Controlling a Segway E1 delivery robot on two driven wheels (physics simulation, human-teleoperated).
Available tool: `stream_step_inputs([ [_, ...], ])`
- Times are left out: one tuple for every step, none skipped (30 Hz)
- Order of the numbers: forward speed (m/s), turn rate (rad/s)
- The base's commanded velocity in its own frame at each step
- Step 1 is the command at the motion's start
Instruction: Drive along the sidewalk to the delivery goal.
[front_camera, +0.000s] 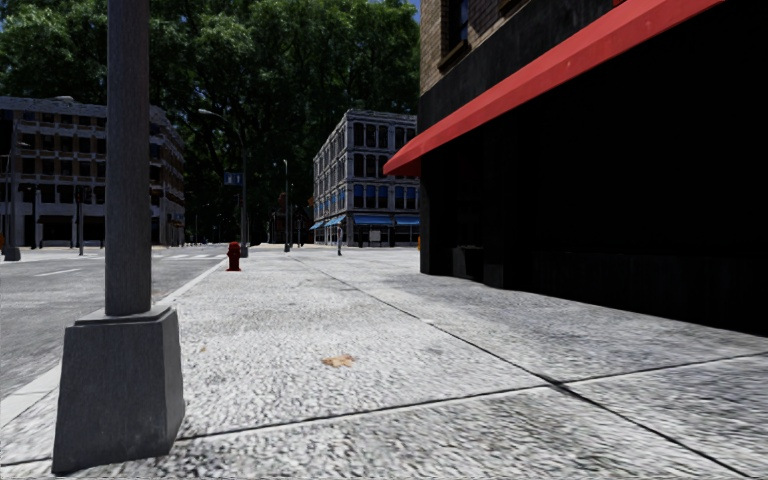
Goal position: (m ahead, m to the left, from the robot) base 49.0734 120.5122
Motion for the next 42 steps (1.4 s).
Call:
stream_step_inputs([
  [2.00,0.00],
  [2.00,0.00],
  [2.00,0.00],
  [2.00,0.00],
  [2.00,0.00],
  [2.00,0.00],
  [2.00,0.00],
  [2.00,0.00],
  [2.00,0.00],
  [2.00,0.00],
  [2.00,0.00],
  [2.00,0.00],
  [2.00,0.00],
  [2.00,0.00],
  [2.00,0.00],
  [2.00,0.00],
  [2.00,0.07],
  [2.00,0.14],
  [2.00,0.20],
  [2.00,0.20],
  [2.00,0.25],
  [2.00,0.32],
  [2.00,0.35],
  [2.00,0.35],
  [2.00,0.36],
  [2.00,0.37],
  [2.00,0.37],
  [2.00,0.37],
  [2.00,0.37],
  [2.00,0.37],
  [2.00,0.37],
  [2.00,0.37],
  [2.00,0.37],
  [2.00,0.37],
  [2.00,0.37],
  [2.00,0.37],
  [2.00,0.37],
  [2.00,0.37],
  [2.00,0.37],
  [2.00,0.37],
  [2.00,0.37],
  [2.00,0.37],
])
